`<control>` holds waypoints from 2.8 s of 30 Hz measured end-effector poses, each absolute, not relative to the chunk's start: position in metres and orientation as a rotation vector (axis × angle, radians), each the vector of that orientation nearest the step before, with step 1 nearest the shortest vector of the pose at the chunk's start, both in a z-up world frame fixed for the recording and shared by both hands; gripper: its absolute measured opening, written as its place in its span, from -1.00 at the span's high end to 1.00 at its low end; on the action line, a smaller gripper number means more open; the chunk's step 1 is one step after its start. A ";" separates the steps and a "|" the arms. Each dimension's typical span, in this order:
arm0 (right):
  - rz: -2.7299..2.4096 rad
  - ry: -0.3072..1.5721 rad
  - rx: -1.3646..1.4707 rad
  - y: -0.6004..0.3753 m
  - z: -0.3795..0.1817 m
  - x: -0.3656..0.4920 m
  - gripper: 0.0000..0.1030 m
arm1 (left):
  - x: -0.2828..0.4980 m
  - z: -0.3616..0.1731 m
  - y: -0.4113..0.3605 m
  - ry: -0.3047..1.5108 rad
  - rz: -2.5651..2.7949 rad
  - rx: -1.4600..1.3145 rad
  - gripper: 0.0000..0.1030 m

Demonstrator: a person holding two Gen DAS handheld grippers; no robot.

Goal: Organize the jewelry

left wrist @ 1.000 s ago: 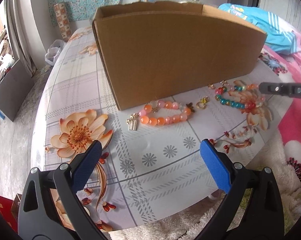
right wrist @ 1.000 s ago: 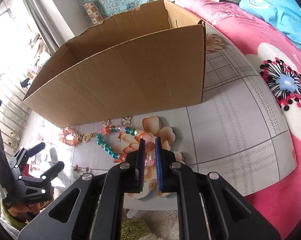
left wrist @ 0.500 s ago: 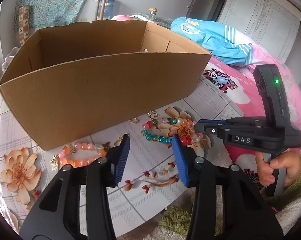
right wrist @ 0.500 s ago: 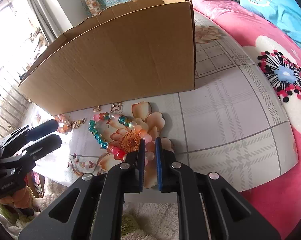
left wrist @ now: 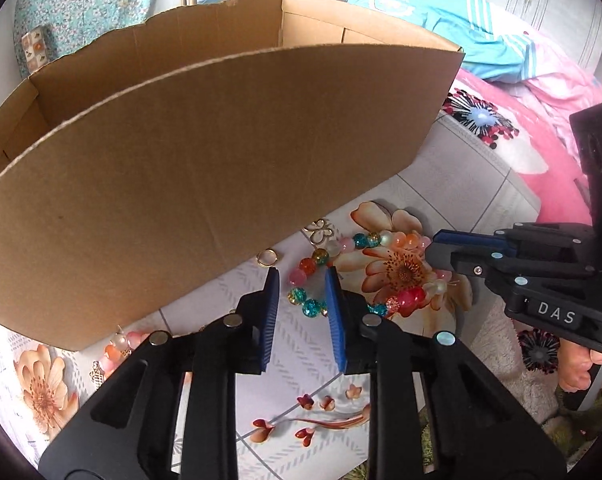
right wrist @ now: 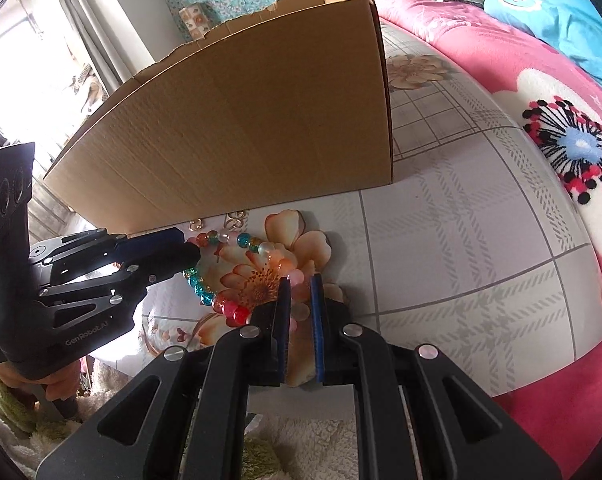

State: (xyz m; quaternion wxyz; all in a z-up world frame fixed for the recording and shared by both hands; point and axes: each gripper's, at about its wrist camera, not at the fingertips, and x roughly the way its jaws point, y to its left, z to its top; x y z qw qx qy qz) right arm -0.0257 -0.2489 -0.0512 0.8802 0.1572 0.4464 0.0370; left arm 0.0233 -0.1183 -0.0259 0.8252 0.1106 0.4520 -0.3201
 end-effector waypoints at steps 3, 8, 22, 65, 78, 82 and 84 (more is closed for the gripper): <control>0.082 0.922 0.327 -0.248 -0.051 -0.028 0.80 | 0.024 -0.028 -0.119 0.963 -0.670 0.248 0.60; 0.086 0.905 0.343 -0.249 -0.052 -0.031 0.80 | 0.023 -0.028 -0.121 0.951 -0.648 0.263 0.80; 0.081 0.815 0.351 -0.263 -0.022 -0.060 0.80 | 0.004 0.006 -0.104 0.874 -0.739 0.158 0.83; 0.512 1.383 0.481 -0.146 -0.010 0.201 0.79 | 0.159 0.059 -0.055 0.915 -0.449 0.458 0.82; 0.470 1.231 0.438 -0.162 0.022 0.190 0.41 | 0.148 0.098 -0.023 0.826 -0.456 0.298 0.46; 0.446 1.096 0.382 -0.176 0.053 0.162 0.22 | 0.118 0.123 0.004 0.735 -0.470 0.201 0.26; 0.443 1.029 0.355 -0.182 0.069 0.143 0.20 | 0.099 0.133 0.017 0.692 -0.484 0.153 0.11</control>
